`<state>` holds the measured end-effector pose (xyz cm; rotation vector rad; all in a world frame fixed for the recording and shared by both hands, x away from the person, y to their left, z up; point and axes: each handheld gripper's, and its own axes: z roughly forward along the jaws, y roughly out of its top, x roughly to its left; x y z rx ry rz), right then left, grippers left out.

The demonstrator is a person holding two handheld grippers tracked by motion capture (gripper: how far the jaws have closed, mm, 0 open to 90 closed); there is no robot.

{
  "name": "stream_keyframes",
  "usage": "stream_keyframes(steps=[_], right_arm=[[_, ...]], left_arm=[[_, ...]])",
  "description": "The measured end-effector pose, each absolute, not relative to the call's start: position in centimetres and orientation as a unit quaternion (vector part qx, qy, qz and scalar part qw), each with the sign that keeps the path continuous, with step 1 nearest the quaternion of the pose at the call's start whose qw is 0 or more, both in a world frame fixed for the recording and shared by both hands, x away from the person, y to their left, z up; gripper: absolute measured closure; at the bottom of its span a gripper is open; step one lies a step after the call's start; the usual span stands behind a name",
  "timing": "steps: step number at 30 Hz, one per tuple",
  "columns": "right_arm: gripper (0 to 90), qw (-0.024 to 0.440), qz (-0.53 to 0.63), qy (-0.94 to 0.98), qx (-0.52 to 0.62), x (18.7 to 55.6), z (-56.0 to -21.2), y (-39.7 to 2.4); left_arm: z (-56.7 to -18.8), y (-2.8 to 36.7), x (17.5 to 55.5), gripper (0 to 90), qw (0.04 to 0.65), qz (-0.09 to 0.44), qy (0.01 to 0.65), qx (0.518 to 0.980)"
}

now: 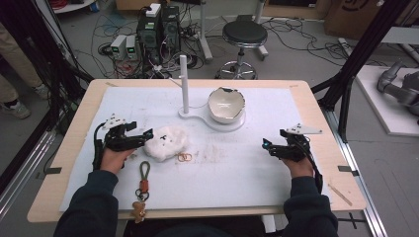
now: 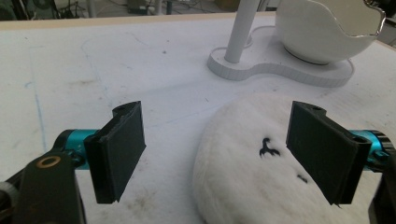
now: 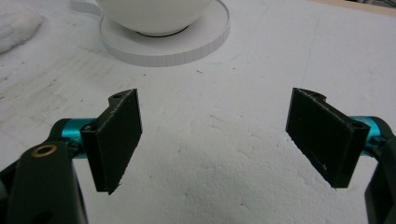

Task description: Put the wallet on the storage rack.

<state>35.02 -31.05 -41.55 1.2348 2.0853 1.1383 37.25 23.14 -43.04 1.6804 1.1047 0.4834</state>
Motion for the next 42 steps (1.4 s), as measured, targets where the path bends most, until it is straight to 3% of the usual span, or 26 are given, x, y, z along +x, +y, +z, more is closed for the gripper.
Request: stream_keyframes(steps=[8, 12, 14, 16, 18, 21, 23, 28, 34, 42], right_arm=[[18.6, 0.226, 0.414, 0.765, 0.438, 34.6, -41.5, -30.3], [18.6, 0.223, 0.409, 0.771, 0.434, 34.7, -41.6, -29.7], [18.7, 0.220, 0.407, 0.774, 0.432, 34.7, -41.6, -29.3], [18.7, 0.217, 0.408, 0.777, 0.427, 34.7, -41.6, -28.6], [18.7, 0.212, 0.407, 0.781, 0.424, 34.7, -41.6, -28.2], [18.7, 0.208, 0.405, 0.786, 0.417, 34.8, -41.7, -27.6], [18.7, 0.207, 0.406, 0.788, 0.415, 34.9, -41.7, -27.4], [18.7, 0.197, 0.410, 0.787, 0.417, 35.0, -41.8, -27.3], [18.7, 0.186, 0.429, 0.782, 0.411, 35.0, -41.6, -26.6], [18.7, 0.147, 0.456, 0.792, 0.379, 35.4, -41.4, -23.2]], left_arm=[[-44.6, 20.9, 38.4, 20.3, 0.420, 0.182, 0.460, 0.761], [-45.0, 21.2, 38.7, 24.1, 0.416, 0.156, 0.473, 0.760], [-45.1, 21.2, 38.8, 33.0, 0.420, 0.142, 0.473, 0.762], [-45.1, 21.2, 38.8, 48.0, 0.431, 0.119, 0.460, 0.767], [-45.1, 21.3, 38.9, 52.6, 0.433, 0.113, 0.461, 0.767], [-44.7, 22.0, 38.8, 68.9, 0.451, 0.117, 0.465, 0.753], [-44.5, 22.0, 38.7, 74.8, 0.456, 0.118, 0.463, 0.751], [-43.9, 21.9, 38.3, 78.2, 0.472, 0.129, 0.452, 0.746], [-42.0, 21.6, 37.0, 79.6, 0.544, 0.152, 0.417, 0.712], [-41.0, 20.3, 36.3, 80.6, 0.588, 0.149, 0.381, 0.698]])
